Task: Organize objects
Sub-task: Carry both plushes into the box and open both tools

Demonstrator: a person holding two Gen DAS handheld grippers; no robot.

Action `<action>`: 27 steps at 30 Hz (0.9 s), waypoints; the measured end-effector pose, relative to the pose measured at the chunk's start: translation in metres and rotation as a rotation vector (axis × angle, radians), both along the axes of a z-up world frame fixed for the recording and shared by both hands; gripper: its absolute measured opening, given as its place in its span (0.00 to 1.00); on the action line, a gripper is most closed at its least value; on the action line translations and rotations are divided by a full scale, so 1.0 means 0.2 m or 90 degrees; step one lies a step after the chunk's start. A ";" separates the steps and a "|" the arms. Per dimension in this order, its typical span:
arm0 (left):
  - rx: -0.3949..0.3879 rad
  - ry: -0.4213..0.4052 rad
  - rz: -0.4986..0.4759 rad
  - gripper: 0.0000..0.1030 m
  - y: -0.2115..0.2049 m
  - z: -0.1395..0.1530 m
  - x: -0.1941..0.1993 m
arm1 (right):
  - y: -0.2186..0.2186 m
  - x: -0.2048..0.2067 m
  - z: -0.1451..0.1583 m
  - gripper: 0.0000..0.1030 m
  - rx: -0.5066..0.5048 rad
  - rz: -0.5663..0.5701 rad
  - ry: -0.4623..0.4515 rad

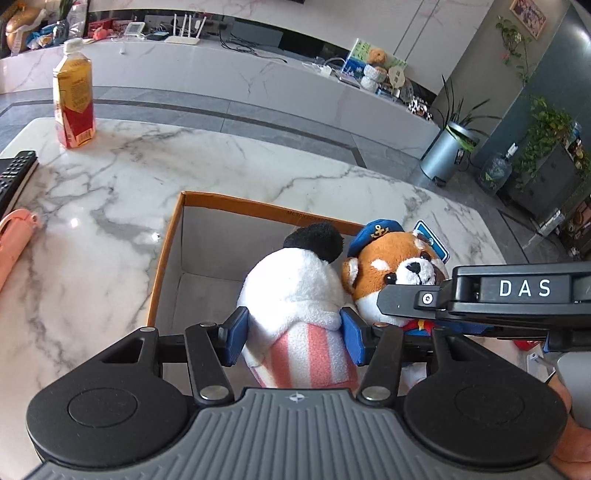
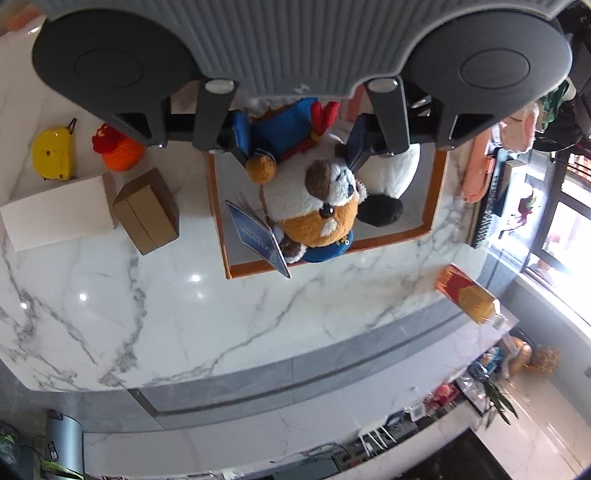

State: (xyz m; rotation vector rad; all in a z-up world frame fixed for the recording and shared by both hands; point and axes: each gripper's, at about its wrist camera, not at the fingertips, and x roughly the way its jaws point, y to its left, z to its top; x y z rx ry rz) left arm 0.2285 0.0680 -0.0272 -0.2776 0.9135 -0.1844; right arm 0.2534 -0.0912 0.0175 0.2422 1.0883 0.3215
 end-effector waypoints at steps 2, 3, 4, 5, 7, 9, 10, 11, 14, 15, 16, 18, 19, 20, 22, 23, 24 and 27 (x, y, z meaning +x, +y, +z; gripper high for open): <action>0.016 0.006 -0.018 0.60 -0.02 -0.02 0.02 | 0.03 0.04 -0.03 0.52 -0.015 -0.008 0.012; 0.025 0.010 -0.024 0.60 -0.03 -0.04 0.03 | 0.04 0.05 -0.05 0.53 -0.024 -0.009 0.017; 0.035 0.011 -0.030 0.60 -0.04 -0.05 0.03 | 0.05 0.06 -0.06 0.53 -0.032 -0.009 0.022; 0.042 0.012 -0.036 0.60 -0.05 -0.06 0.04 | 0.06 0.07 -0.08 0.53 -0.039 -0.011 0.028; 0.051 0.019 -0.041 0.60 -0.07 -0.08 0.05 | 0.08 0.09 -0.10 0.54 -0.057 -0.009 0.036; 0.064 0.021 -0.048 0.60 -0.08 -0.09 0.06 | 0.11 0.09 -0.12 0.54 -0.082 0.001 0.035; 0.073 0.023 -0.051 0.60 -0.10 -0.10 0.06 | 0.13 0.09 -0.13 0.54 -0.096 0.009 0.034; 0.084 0.025 -0.053 0.60 -0.11 -0.11 0.07 | 0.14 0.10 -0.14 0.55 -0.104 0.016 0.036; 0.120 0.020 -0.063 0.60 -0.16 -0.13 0.07 | 0.17 0.10 -0.17 0.58 -0.126 0.038 0.030; 0.125 0.019 -0.064 0.60 -0.17 -0.14 0.08 | 0.19 0.10 -0.17 0.58 -0.141 0.046 0.022; 0.130 0.018 -0.064 0.60 -0.18 -0.14 0.08 | 0.20 0.10 -0.17 0.57 -0.156 0.054 0.014; 0.137 0.016 -0.066 0.61 -0.18 -0.14 0.09 | 0.20 0.11 -0.17 0.56 -0.168 0.065 0.007; 0.137 0.013 -0.067 0.62 -0.19 -0.15 0.09 | 0.20 0.11 -0.17 0.55 -0.171 0.071 0.006; 0.135 0.011 -0.068 0.63 -0.18 -0.15 0.09 | 0.21 0.12 -0.17 0.55 -0.176 0.076 0.003; 0.134 0.010 -0.070 0.65 -0.17 -0.15 0.09 | 0.20 0.12 -0.14 0.57 -0.182 0.091 -0.006; 0.135 0.012 -0.073 0.65 -0.17 -0.15 0.09 | 0.20 0.12 -0.13 0.58 -0.181 0.098 -0.006; 0.135 0.014 -0.078 0.65 -0.17 -0.14 0.09 | 0.20 0.12 -0.13 0.58 -0.182 0.106 -0.006; 0.142 0.017 -0.094 0.67 -0.18 -0.14 0.09 | 0.19 0.09 -0.09 0.55 -0.188 0.131 -0.021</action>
